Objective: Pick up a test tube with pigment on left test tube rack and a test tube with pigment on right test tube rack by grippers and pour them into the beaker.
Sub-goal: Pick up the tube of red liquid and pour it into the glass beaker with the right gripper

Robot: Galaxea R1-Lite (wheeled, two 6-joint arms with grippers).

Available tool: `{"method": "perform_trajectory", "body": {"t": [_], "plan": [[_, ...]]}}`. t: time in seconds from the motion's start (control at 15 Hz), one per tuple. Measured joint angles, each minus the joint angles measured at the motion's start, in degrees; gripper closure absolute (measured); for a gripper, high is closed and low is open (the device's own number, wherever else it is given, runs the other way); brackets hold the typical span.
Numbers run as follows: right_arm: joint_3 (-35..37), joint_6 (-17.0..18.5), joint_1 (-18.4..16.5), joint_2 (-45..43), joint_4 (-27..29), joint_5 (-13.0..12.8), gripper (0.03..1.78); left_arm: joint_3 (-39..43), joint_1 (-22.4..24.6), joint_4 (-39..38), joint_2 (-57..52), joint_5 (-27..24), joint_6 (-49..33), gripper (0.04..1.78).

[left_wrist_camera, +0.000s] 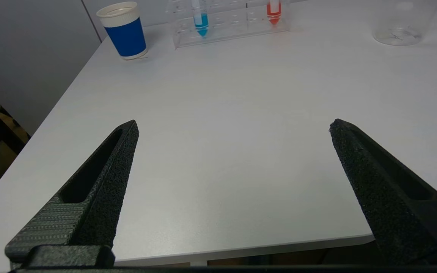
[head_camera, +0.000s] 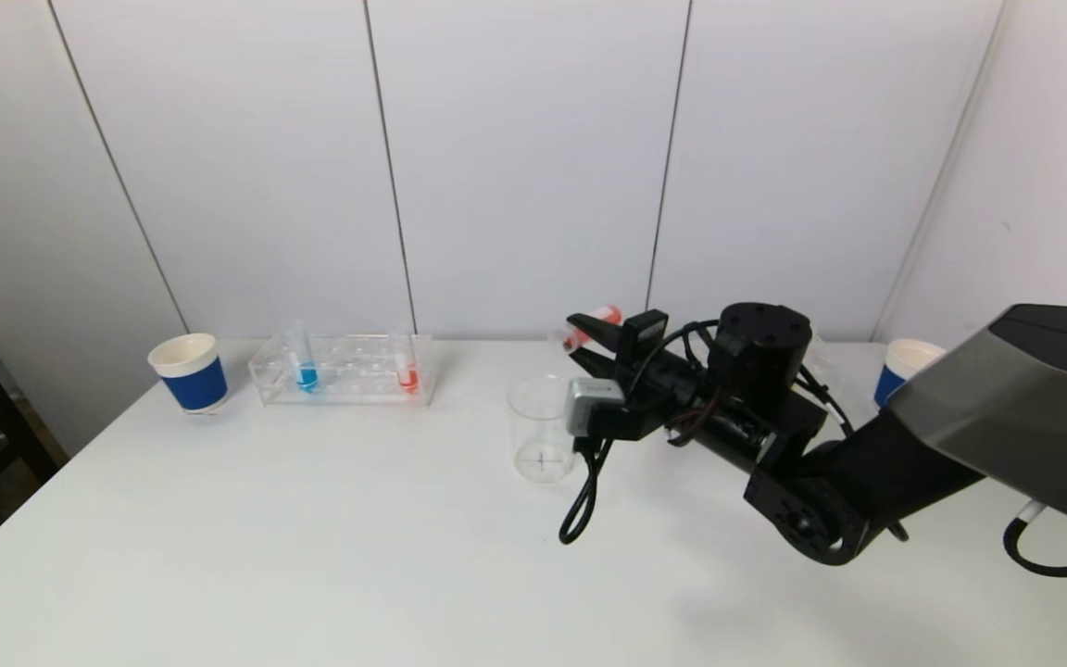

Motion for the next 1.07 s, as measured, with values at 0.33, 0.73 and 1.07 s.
{"method": "perform_trajectory", "body": {"t": [0.33, 0.73, 1.07], "plan": [[2.5, -0.6, 1.0, 0.3, -0.2, -0.6, 1.34, 0.0, 0.0, 0.0, 0.0, 0.0, 0.0, 0.06], [5.3, -1.8, 1.0, -0.8, -0.4, -1.9, 1.34, 0.0, 0.0, 0.0, 0.0, 0.0, 0.0, 0.06], [5.4, -5.9, 1.0, -1.9, 0.0, -2.7, 1.34, 0.0, 0.0, 0.0, 0.0, 0.0, 0.0, 0.06]]}}
